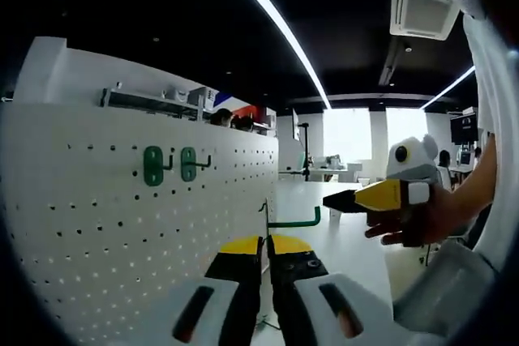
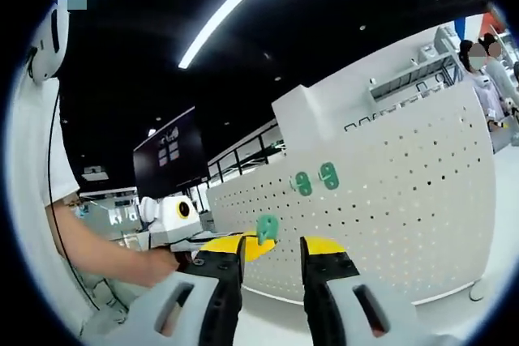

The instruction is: Insert the hook assembly into the mounting plate slot until the hook locks in place.

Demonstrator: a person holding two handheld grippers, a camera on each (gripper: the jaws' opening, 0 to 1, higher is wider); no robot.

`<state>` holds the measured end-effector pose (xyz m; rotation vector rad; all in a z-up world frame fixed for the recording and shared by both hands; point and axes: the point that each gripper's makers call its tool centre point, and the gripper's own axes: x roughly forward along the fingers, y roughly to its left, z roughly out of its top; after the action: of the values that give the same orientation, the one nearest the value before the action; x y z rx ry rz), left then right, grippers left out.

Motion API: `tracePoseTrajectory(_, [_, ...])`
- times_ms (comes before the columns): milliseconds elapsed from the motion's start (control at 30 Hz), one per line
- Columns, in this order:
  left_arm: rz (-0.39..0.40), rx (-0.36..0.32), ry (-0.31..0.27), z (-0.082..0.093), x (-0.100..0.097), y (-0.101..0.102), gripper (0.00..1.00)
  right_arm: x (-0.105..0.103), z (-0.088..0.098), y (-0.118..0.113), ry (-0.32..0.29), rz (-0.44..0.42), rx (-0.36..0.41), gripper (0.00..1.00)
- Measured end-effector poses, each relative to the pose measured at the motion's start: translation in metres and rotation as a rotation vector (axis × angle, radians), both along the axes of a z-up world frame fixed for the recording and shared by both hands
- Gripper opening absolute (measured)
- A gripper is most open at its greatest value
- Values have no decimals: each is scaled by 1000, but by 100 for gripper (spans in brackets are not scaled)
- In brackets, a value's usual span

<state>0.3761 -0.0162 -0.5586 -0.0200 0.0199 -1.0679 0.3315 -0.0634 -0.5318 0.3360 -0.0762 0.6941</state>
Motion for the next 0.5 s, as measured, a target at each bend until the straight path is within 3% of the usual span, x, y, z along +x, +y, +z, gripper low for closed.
tracePoseTrajectory(500, [6, -13, -7, 6, 0, -3, 2, 17, 2, 23, 7, 19, 9, 17])
